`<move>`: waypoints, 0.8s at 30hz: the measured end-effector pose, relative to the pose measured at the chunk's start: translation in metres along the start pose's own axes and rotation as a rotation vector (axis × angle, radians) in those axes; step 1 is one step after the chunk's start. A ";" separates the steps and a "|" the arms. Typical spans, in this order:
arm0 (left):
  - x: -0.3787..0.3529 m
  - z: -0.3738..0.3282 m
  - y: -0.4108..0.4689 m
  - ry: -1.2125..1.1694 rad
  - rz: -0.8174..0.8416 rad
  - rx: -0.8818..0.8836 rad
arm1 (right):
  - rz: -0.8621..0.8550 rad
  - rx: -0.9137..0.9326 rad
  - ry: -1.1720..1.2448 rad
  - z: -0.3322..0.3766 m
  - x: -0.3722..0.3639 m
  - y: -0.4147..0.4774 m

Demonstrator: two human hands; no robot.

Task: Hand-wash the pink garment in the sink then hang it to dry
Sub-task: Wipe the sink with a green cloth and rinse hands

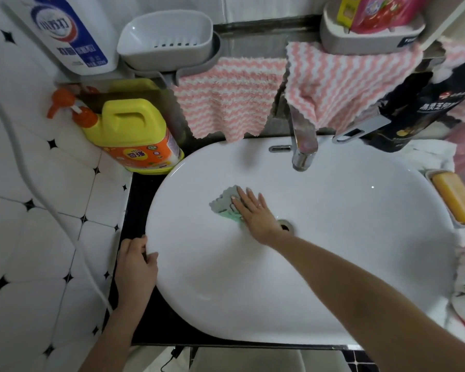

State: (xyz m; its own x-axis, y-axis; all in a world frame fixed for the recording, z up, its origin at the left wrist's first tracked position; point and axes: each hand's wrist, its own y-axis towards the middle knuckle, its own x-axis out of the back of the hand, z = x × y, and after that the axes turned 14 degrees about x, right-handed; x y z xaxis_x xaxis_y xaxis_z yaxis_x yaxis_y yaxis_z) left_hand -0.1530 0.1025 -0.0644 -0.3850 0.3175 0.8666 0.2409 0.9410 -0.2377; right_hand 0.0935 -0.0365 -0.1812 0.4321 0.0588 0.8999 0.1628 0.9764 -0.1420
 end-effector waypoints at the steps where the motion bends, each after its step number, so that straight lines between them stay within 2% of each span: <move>1: -0.001 0.000 0.001 0.000 0.003 0.002 | -0.029 -0.075 0.103 0.023 -0.006 0.002; 3: -0.001 0.000 0.003 0.011 0.007 0.014 | -0.136 -0.098 0.315 0.084 -0.024 0.005; 5: -0.002 0.001 0.006 0.042 0.004 0.021 | -0.107 0.000 0.452 0.148 -0.025 0.001; 7: -0.001 0.000 0.009 0.091 -0.005 0.024 | -0.131 0.132 0.502 0.181 -0.017 -0.013; 9: 0.001 -0.006 0.008 0.146 -0.025 0.024 | -0.117 0.269 0.394 0.169 -0.017 -0.036; 11: 0.004 -0.014 0.002 0.200 -0.066 0.020 | -0.141 0.338 0.179 0.124 -0.023 -0.062; 13: 0.005 -0.023 -0.005 0.235 -0.137 -0.017 | -0.067 0.204 -0.071 0.073 -0.019 -0.083; 14: 0.004 -0.025 -0.009 0.246 -0.180 -0.071 | -0.019 0.078 -0.089 0.055 -0.013 -0.088; 16: -0.002 -0.027 -0.014 0.251 -0.254 -0.210 | 0.010 -0.026 0.022 0.044 -0.006 -0.092; 17: -0.005 -0.030 -0.015 0.247 -0.262 -0.254 | 0.021 0.000 0.136 0.052 -0.003 -0.094; 19: -0.012 -0.039 -0.017 0.235 -0.206 -0.284 | 0.006 0.184 0.258 0.079 -0.017 -0.106; 21: -0.019 -0.047 -0.019 0.235 -0.119 -0.319 | 0.151 0.344 0.380 0.095 -0.014 -0.130; 22: -0.023 -0.051 -0.019 0.223 -0.073 -0.340 | 0.177 0.393 0.386 0.085 -0.006 -0.139; 24: -0.028 -0.060 -0.022 0.166 0.012 -0.355 | 0.257 0.283 0.274 0.042 0.007 -0.153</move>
State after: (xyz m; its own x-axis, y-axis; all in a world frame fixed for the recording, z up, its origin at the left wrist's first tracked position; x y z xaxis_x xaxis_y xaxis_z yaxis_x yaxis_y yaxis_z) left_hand -0.0939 0.0657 -0.0573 -0.2382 0.2776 0.9307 0.5493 0.8288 -0.1066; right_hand 0.0344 -0.1772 -0.1363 0.6514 0.2858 0.7028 -0.2117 0.9580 -0.1934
